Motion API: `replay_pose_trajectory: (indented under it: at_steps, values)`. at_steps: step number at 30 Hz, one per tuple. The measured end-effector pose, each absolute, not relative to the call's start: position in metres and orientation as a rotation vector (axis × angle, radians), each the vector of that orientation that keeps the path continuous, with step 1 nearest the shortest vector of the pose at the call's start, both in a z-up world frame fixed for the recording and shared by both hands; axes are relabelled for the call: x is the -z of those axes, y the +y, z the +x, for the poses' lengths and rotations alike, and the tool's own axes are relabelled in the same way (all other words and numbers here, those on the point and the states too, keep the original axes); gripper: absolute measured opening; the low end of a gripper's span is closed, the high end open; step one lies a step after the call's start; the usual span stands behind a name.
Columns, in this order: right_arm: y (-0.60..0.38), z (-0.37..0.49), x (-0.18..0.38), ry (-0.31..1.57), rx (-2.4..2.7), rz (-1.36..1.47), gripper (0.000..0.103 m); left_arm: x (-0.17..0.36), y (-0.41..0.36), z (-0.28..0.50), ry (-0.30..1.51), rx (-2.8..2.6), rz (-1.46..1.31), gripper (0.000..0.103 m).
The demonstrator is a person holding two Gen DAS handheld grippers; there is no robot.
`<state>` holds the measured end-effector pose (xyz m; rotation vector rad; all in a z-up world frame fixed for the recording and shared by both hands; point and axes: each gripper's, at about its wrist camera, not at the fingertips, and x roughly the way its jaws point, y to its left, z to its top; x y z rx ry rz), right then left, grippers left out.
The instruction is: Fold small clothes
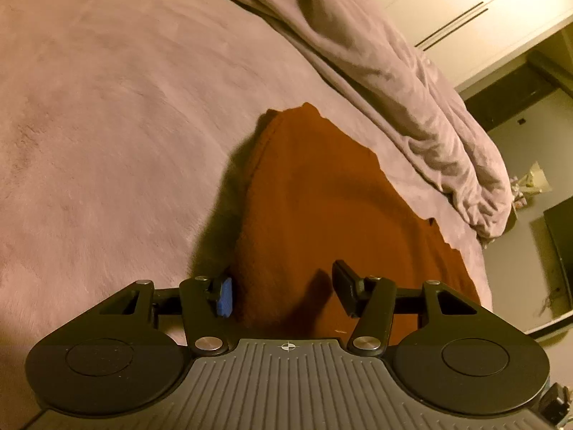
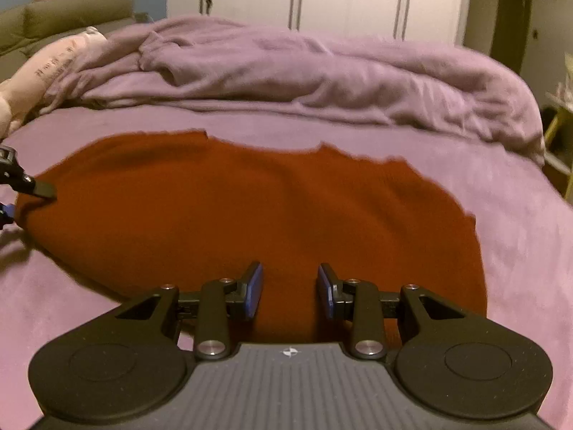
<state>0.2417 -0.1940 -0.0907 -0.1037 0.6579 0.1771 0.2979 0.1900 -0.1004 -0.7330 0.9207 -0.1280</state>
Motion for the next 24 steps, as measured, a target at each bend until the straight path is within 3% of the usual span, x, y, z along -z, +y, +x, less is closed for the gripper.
replay_pose_trajectory:
  at_steps: [10,11,14,16,20,22,24]
  values:
    - [-0.242,0.240,0.088,0.671,-0.044,-0.014,0.033,0.109,0.193,0.313,0.926,0.182,-0.735,0.068]
    - [-0.243,0.238,0.086,0.664,-0.037,-0.017,0.034,0.109,0.194,0.315,0.931,0.186,-0.740,0.067]
    - [-0.241,0.233,0.080,0.648,-0.070,-0.010,0.037,0.106,0.191,0.317,0.939,0.206,-0.711,0.046]
    - [-0.237,0.232,0.077,0.638,-0.095,-0.011,0.037,0.106,0.192,0.318,0.939,0.218,-0.709,0.041]
    - [-0.222,0.236,0.073,0.626,-0.146,-0.015,0.037,0.113,0.198,0.318,0.935,0.222,-0.763,0.041]
    - [-0.212,0.239,0.073,0.631,-0.179,-0.012,0.037,0.117,0.195,0.321,0.940,0.221,-0.770,0.049]
    - [-0.198,0.241,0.074,0.635,-0.217,-0.012,0.036,0.120,0.193,0.325,0.934,0.218,-0.789,0.047]
